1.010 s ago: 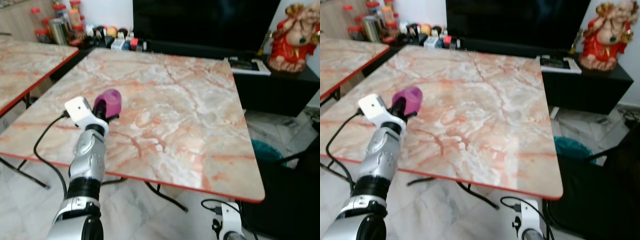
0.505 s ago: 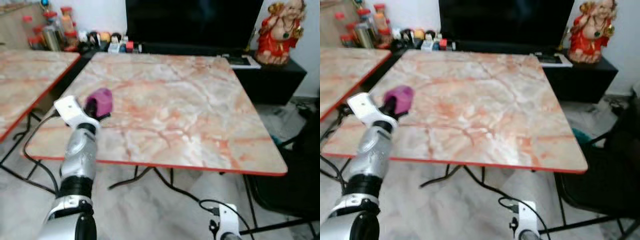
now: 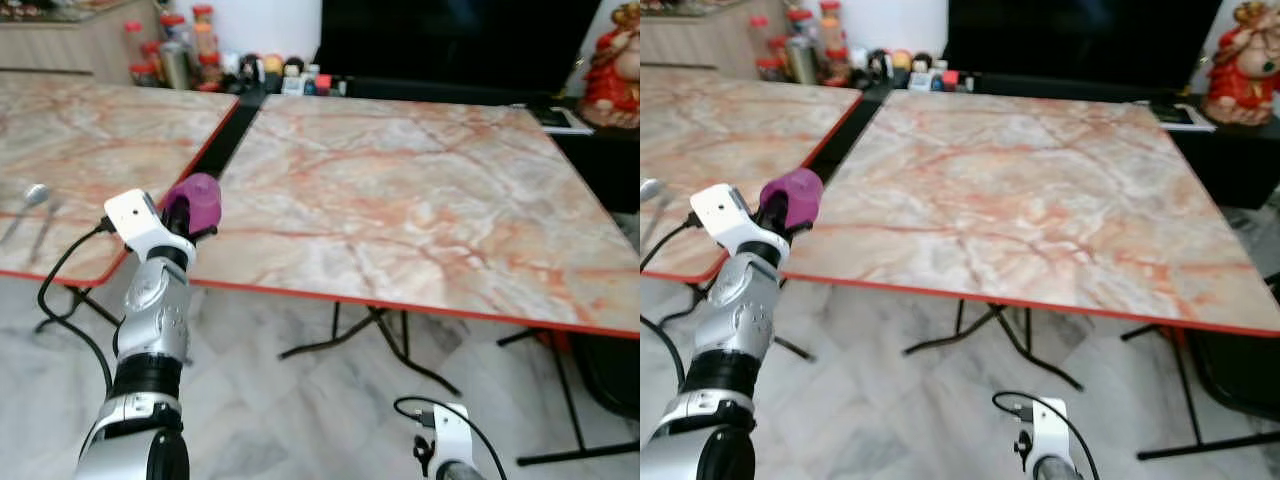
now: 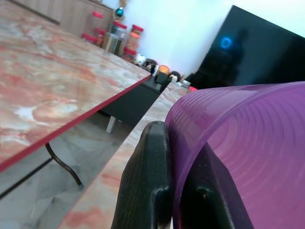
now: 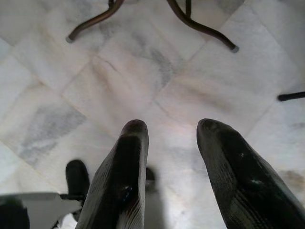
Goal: Setting the table
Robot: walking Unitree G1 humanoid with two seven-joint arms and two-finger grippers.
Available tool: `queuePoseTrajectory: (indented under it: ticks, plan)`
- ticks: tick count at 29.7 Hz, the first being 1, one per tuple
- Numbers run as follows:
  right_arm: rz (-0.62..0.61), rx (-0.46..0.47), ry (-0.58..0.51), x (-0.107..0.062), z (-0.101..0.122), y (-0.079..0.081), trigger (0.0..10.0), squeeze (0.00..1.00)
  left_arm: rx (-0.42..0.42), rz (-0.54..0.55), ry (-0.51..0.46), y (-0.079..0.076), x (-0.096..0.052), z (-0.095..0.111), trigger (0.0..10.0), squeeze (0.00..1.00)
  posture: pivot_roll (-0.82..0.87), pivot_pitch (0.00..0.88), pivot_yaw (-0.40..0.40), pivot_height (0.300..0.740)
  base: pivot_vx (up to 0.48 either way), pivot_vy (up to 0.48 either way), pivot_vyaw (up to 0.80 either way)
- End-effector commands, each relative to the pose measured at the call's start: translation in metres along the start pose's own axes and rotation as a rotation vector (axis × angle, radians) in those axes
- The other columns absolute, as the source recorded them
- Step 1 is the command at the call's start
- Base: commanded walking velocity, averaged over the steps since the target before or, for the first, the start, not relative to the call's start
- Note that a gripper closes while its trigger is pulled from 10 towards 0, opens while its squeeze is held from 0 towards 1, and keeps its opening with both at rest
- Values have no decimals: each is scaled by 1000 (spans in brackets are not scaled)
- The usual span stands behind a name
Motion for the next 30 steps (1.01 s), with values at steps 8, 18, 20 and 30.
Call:
queuePoseTrajectory:
  ticks: [8,18,20,30]
  plan:
    - [-14,0,-4,-1,-3,-6,10000,0,21,-60,29,-23,2,-9,10000,0,-51,0,-5,740,0,480,-291]
    - [-12,8,-6,-1,-2,-4,10000,0,29,-69,25,-26,4,-6,10000,0,-45,0,-1,740,0,480,0]
    - [-11,7,-6,-1,-2,-4,10000,0,30,-70,25,-26,4,-6,10000,0,-45,0,-1,740,0,480,0]
    - [-8,0,-19,0,5,-3,10000,0,32,-72,31,-29,5,-9,10000,0,-41,0,-5,740,0,480,0]
Point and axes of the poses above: a point about 5 cm out from each wrist's last joint towards the gripper, its own x axis pointing out of the wrist towards the gripper, its own z axis along the axis of the wrist's last joint, y = z × x, the point moved 6 cm from there along x, pointing out of the wrist towards the gripper, and after that the axes turned 11 degrees about -x, right-handed, at the moved point
